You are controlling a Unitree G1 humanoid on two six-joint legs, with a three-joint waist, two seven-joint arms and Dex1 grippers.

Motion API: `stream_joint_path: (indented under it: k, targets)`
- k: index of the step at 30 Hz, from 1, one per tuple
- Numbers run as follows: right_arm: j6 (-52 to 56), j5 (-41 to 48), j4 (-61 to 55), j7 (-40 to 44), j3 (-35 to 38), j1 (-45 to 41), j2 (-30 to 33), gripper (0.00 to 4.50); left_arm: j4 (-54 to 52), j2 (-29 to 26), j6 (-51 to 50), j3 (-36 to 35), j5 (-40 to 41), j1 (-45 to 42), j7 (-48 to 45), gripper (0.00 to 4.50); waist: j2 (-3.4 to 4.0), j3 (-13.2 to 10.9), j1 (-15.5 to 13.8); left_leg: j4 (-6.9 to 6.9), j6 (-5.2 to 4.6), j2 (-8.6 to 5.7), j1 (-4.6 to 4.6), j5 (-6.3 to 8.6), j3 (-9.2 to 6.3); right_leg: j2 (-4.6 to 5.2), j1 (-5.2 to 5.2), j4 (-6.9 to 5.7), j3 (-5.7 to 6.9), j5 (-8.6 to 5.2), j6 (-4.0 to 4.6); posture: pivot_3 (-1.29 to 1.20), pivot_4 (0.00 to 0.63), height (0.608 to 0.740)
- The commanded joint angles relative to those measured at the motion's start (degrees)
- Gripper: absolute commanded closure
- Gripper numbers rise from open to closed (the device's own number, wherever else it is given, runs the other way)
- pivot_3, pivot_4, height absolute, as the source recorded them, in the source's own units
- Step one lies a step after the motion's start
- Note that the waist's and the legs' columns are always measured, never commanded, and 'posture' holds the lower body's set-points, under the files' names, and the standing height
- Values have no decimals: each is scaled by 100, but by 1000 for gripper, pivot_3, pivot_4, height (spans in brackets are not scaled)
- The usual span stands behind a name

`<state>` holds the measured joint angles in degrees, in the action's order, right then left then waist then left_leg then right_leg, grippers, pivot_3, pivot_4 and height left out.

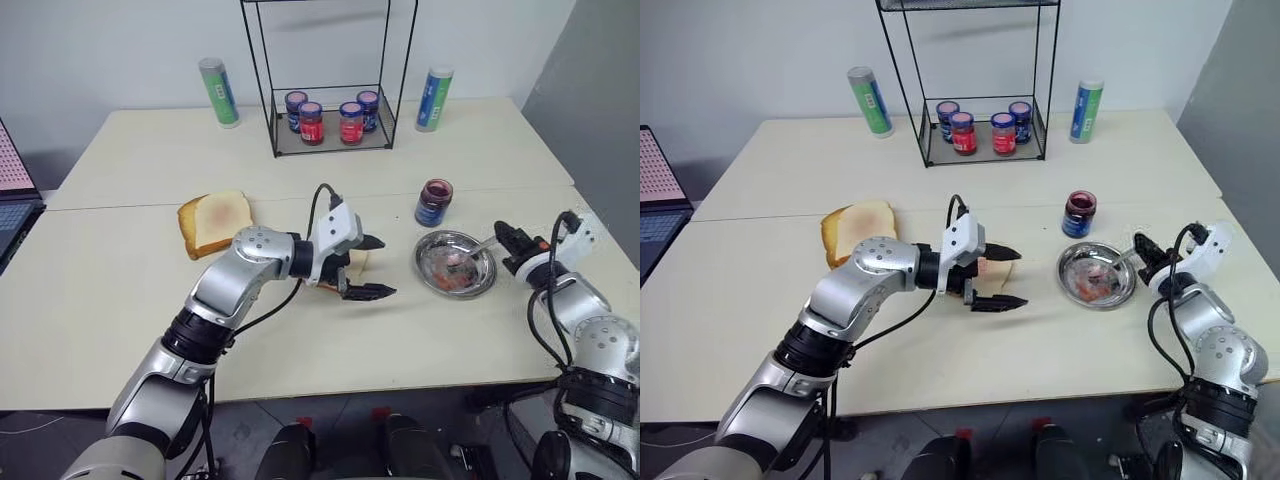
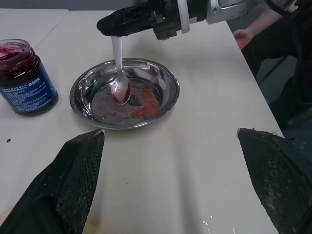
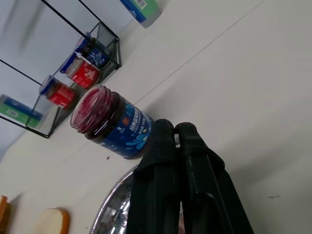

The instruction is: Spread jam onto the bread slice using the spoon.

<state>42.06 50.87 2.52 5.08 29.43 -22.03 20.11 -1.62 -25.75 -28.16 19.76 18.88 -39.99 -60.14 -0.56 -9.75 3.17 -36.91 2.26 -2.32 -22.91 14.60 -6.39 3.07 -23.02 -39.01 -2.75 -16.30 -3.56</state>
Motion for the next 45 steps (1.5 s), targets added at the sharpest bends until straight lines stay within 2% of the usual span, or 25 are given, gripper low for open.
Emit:
stream_joint_path:
  k: [1,8,19,25,33,39,45]
  targets:
    - [-342,-419,383,423,-180,-10,192,4026,-235,-23,8,-132,-13,64,18,0,0,0,0,0,0,0,0,0,-1,0,1,0,1,0,0,0,150,740]
    - [-569,-791,621,759,-195,-3,463,2521,-389,-109,-82,-218,6,167,85,0,0,0,-7,0,0,1,-1,0,-1,1,-1,0,-1,0,0,0,150,740]
    - [-1315,-1867,470,1183,-645,113,874,80,-451,-175,-158,-341,12,191,125,0,0,0,-12,-1,0,0,-1,0,0,2,-1,0,-1,0,0,0,150,740]
    - [-1531,-2303,230,1633,-1066,248,1073,80,-450,-281,-145,-449,25,262,125,0,0,0,-12,-1,1,1,0,0,-1,2,-1,0,0,0,0,0,150,740]
    - [-1373,-2276,-212,1883,-1301,378,988,80,-512,-313,-151,-553,40,365,199,0,0,0,-26,-3,1,2,-1,0,-3,3,0,0,1,0,0,0,150,740]
    - [-1739,-3033,-163,2190,-1817,560,1406,80,-588,-409,-151,-613,61,483,219,0,0,0,-28,-3,1,1,0,0,-3,4,0,-1,1,0,0,0,150,740]
    - [-2086,-3478,-72,2478,-2016,643,1677,80,-620,-491,-140,-662,61,547,212,0,0,0,-32,-4,1,0,0,0,-2,4,0,0,1,0,0,0,150,740]
